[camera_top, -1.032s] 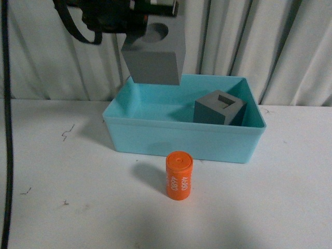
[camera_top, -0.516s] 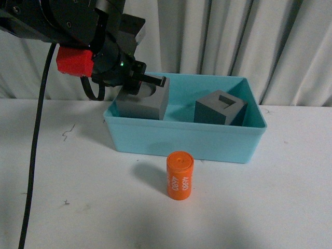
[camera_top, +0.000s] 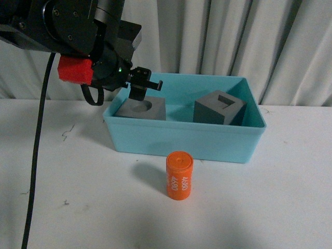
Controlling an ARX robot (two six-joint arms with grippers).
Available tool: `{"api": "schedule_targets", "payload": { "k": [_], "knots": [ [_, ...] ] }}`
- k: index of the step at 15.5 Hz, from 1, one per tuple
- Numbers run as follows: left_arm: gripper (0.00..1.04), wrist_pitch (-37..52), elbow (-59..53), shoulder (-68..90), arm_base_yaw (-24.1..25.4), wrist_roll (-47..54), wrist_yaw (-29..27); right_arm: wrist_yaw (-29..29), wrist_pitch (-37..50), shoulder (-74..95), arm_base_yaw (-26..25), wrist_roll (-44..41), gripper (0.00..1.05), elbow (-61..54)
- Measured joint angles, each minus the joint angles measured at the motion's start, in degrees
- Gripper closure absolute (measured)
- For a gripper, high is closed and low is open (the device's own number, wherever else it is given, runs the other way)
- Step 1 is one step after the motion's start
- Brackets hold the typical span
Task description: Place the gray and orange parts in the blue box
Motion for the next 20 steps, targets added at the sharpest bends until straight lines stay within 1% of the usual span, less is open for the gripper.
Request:
{"api": "schedule_targets", "payload": {
  "k": [1, 2, 4, 5, 7, 8, 9, 10, 11, 12, 13, 14, 15, 16, 17, 18, 20],
  "knots": [
    [0.41, 0.02, -1.81, -1.09, 0.35, -0.39, 0.48, 0.00, 0.00, 0.02, 0.00, 0.00, 0.06, 0.00],
    [0.30, -2.14, -3.34, -2.84, 0.96, -1.99, 1.70, 0.02, 0.00, 0.02, 0.00, 0.00, 0.06, 0.00],
    [0.07, -1.92, -10.05, -11.45, 3.41, -6.21, 6.88, 0.00, 0.00, 0.02, 0.00, 0.00, 0.06, 0.00],
    [0.06, -1.62, -13.66, -16.98, 4.72, -7.50, 10.08, 0.02, 0.02, 0.02, 0.00, 0.00, 0.06, 0.00],
    [0.07, -5.99, -27.43, -39.36, 11.98, -12.02, 21.64, 0.02, 0.00, 0.02, 0.00, 0.00, 0.06, 0.00],
    [0.07, -9.75, -33.81, -47.67, 16.44, -12.07, 25.90, 0.02, 0.00, 0.02, 0.00, 0.00, 0.06, 0.00],
    [0.07, -17.81, -44.72, -60.06, 26.73, -10.73, 33.31, 0.02, 0.00, 0.02, 0.00, 0.00, 0.06, 0.00],
    [0.07, -24.76, -52.65, -69.37, 38.69, -6.64, 38.53, 0.00, 0.00, 0.02, 0.00, -0.02, 0.06, 0.00],
    [0.07, -30.32, -56.00, -74.34, 48.85, -2.38, 42.01, 0.02, 0.00, 0.00, 0.00, 0.00, 0.06, 0.00],
    [0.07, -33.40, -56.50, -75.47, 55.43, 0.22, 44.46, 0.02, 0.00, 0.00, 0.00, 0.00, 0.06, 0.00],
    [0.12, -17.97, -60.98, -76.98, 59.95, 0.17, 48.28, 0.02, 0.00, 0.02, 0.00, 0.00, 0.06, 0.00],
    [0.23, -2.47, -68.85, -83.12, 58.97, -2.01, 50.31, 0.07, 0.13, 0.02, -0.02, 0.00, 0.06, 0.00],
    [0.34, 8.79, -76.22, -89.44, 54.55, -3.45, 49.70, -0.11, -0.11, 0.04, 0.00, 0.00, 0.06, 0.00],
    [0.43, 15.15, -79.14, -92.56, 51.28, -4.22, 47.71, -0.09, 0.04, 0.02, 0.00, 0.00, 0.06, 0.00],
    [0.54, 18.32, -79.80, -95.93, 48.50, -4.63, 44.26, 0.02, 0.04, 0.00, 0.00, 0.00, 0.06, 0.00],
    [0.69, 16.26, -80.13, -100.80, 44.39, -5.09, 39.80, 0.00, 0.00, 0.02, 0.00, 0.00, 0.06, 0.00],
    [0.88, 12.52, -81.72, -104.89, 38.71, -5.51, 34.40, -0.02, 0.02, 0.02, 0.00, 0.00, 0.06, 0.00]
  ]
}}
